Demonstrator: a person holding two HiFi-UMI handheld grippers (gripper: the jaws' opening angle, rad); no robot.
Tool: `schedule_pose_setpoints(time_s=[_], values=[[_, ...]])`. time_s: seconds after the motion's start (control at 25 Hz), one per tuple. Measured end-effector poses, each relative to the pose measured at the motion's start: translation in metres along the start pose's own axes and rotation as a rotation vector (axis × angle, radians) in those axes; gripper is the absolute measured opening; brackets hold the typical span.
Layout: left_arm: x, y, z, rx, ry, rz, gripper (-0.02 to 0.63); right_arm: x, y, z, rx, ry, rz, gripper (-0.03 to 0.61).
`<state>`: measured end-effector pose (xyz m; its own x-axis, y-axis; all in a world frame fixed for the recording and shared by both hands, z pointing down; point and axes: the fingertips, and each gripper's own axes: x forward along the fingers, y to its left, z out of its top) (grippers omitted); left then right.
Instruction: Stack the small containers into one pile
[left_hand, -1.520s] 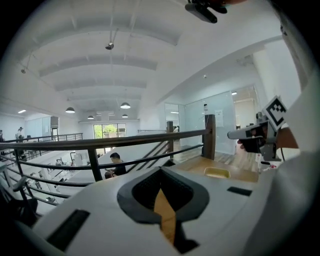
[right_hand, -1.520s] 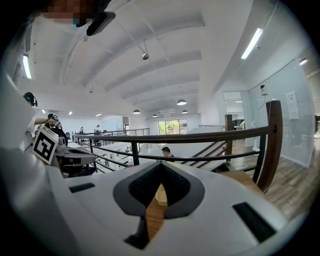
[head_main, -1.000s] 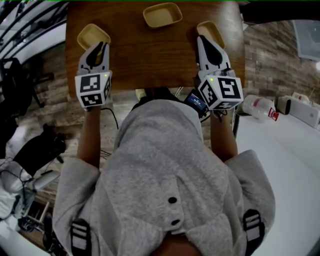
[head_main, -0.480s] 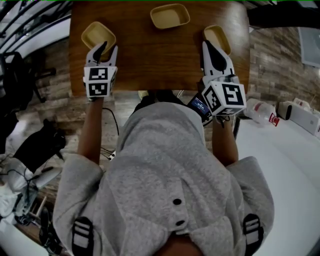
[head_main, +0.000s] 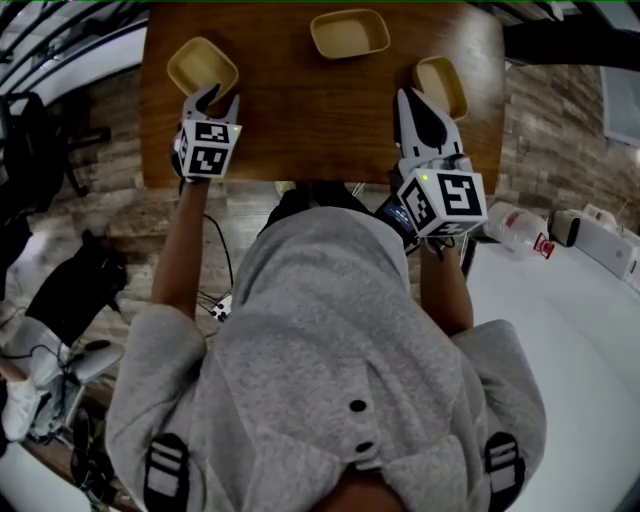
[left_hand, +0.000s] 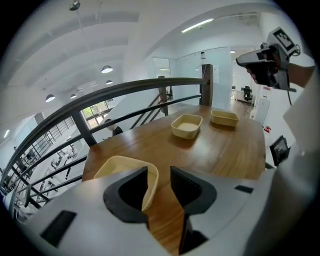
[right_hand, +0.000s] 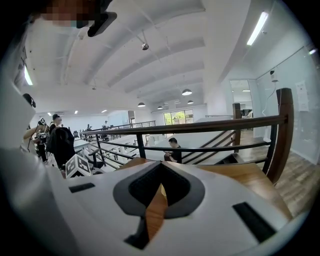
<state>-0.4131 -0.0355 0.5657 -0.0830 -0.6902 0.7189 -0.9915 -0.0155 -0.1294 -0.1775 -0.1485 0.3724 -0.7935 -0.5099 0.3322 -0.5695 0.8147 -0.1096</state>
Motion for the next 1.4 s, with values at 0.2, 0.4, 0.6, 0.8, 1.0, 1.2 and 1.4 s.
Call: schedule_pose_setpoints(time_s=[0.2,0.4,0.6,0.8,1.0,1.2,1.4], values=[[0.022,0.007,-0.021,0.018,0.069,-0.007,0.137,0.009,0.015,-0.005,-0.010,0.024,0.028,0.011],[0.048,0.018,-0.036,0.039,0.122,-0.023,0.135,0.025,0.027,-0.004,-0.027,0.044,0.058,0.011],[0.052,0.012,-0.046,0.033,0.165,-0.022,0.132,0.017,0.024,-0.006,-0.032,0.044,0.062,0.011],[0.055,0.012,-0.047,0.032,0.172,-0.014,0.104,0.015,0.019,-0.008,-0.029,0.050,0.055,0.011],[0.062,0.020,-0.048,0.056,0.174,0.007,0.054,0.018,0.016,-0.005,-0.026,0.048,0.046,0.011],[0.061,0.017,-0.049,0.068,0.182,-0.002,0.032,0.013,0.012,-0.005,-0.027,0.046,0.040,0.011],[0.065,0.024,-0.050,0.086,0.186,0.004,0.031,0.019,0.009,-0.005,-0.024,0.039,0.029,0.011]])
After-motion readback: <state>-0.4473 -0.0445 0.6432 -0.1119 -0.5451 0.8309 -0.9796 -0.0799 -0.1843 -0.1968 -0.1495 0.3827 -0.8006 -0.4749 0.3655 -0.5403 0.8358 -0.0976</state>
